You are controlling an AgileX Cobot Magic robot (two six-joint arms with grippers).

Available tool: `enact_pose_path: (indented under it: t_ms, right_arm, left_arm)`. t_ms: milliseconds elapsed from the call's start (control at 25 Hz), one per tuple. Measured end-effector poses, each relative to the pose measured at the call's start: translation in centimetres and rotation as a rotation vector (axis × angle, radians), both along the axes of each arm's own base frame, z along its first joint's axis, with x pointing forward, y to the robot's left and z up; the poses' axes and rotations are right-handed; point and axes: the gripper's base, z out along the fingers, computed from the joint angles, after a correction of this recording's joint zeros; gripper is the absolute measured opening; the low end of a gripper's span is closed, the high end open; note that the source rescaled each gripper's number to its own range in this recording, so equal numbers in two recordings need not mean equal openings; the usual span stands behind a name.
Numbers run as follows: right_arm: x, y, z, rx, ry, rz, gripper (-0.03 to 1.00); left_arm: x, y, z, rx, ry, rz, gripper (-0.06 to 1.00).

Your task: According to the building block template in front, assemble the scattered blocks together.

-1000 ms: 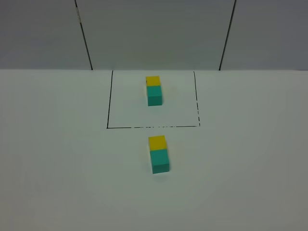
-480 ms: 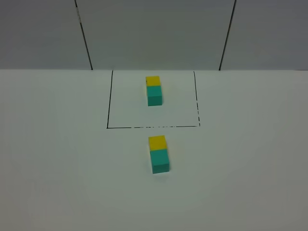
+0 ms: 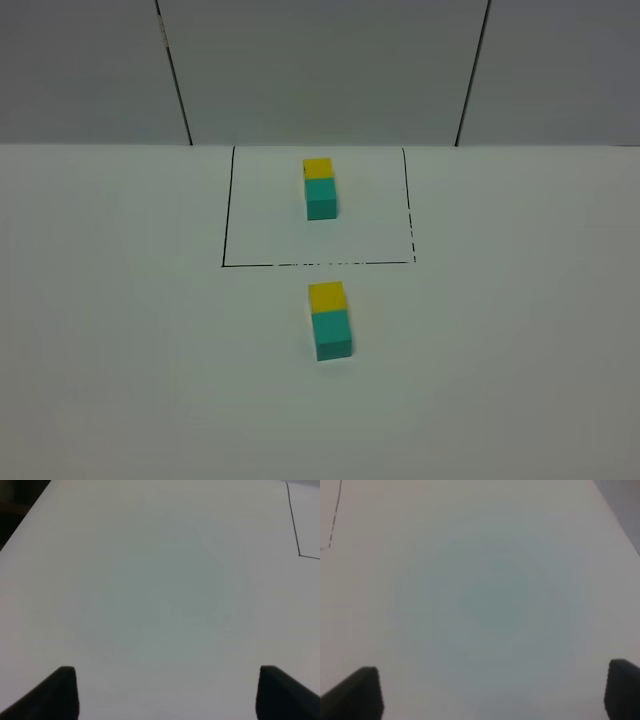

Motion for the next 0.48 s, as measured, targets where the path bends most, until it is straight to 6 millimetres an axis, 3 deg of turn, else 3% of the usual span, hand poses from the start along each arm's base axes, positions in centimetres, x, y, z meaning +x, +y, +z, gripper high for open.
enact_pose_path:
  t_ms: [480]
  right_arm:
    - [-0.07, 0.01, -0.01, -0.004, 0.002, -0.051, 0.66]
  left_arm:
    - [0.0, 0.0, 0.0, 0.0, 0.0, 0.0, 0.6]
